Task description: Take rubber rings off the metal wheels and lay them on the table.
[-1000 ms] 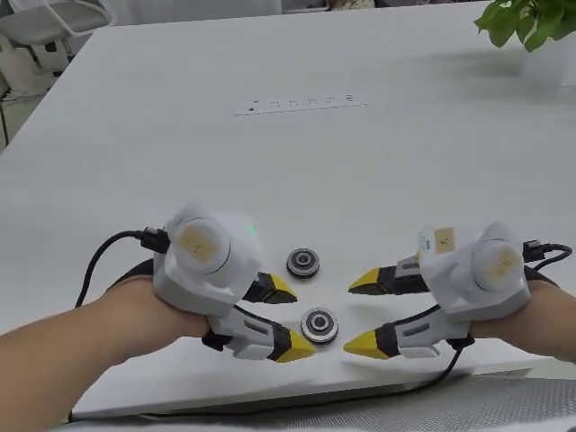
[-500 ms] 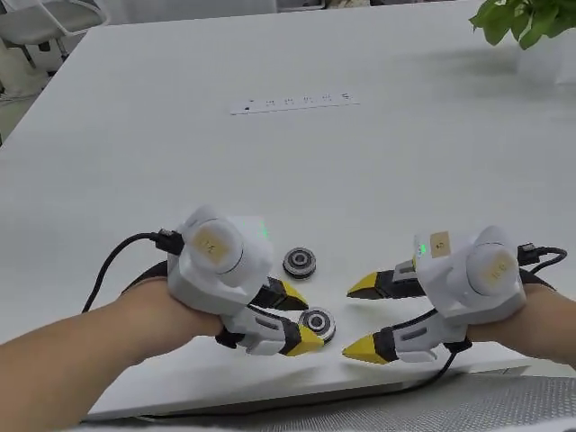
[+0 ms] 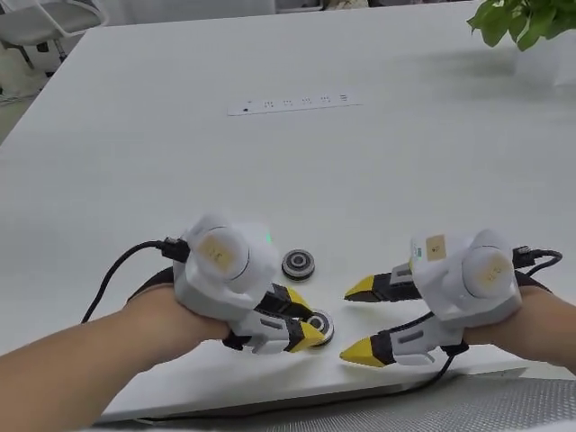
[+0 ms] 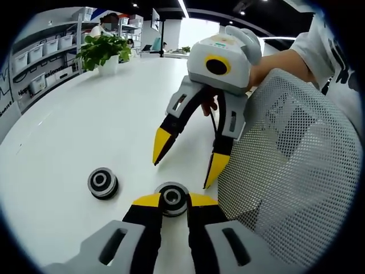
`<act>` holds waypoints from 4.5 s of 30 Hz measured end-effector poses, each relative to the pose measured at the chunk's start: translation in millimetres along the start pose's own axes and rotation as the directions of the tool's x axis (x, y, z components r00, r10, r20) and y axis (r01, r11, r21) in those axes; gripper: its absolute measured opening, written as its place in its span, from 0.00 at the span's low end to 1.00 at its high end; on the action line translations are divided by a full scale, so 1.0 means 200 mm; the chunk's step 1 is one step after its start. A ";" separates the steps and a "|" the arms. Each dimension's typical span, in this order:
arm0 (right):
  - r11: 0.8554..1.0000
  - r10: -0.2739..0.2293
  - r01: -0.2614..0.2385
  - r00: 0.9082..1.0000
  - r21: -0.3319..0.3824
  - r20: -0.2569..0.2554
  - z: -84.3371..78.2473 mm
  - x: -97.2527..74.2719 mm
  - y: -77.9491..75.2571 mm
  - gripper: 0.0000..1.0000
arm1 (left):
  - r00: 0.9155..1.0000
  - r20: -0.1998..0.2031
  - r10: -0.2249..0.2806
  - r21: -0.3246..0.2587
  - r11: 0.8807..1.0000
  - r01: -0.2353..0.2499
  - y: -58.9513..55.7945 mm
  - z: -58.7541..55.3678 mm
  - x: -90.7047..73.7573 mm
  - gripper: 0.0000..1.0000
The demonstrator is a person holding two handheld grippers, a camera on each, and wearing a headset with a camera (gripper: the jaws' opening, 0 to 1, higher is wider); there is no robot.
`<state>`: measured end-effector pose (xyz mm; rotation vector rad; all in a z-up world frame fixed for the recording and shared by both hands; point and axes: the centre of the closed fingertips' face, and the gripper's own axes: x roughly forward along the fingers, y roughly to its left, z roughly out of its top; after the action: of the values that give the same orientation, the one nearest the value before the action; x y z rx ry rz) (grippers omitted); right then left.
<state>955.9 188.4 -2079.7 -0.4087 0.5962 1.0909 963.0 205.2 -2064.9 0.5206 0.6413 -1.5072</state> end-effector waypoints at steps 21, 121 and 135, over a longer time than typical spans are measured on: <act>0.999 0.032 -0.033 0.999 0.027 0.032 0.03 0.04 0.00 0.36 | 0.998 0.022 0.060 0.090 0.994 -0.062 0.02 -0.01 0.01 0.08; 0.995 0.034 -0.041 0.997 0.089 0.075 0.06 0.09 0.01 0.23 | 0.995 0.054 0.080 0.076 0.994 -0.084 0.03 0.00 0.02 0.08; 0.993 0.012 -0.017 0.999 0.118 0.043 0.01 0.06 0.00 0.04 | 0.995 0.055 0.085 0.070 0.994 -0.089 0.03 -0.01 0.02 0.08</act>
<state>961.0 197.4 -2086.3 -0.2787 0.6241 1.0700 969.3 203.7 -2068.6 0.5561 0.5187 -1.4607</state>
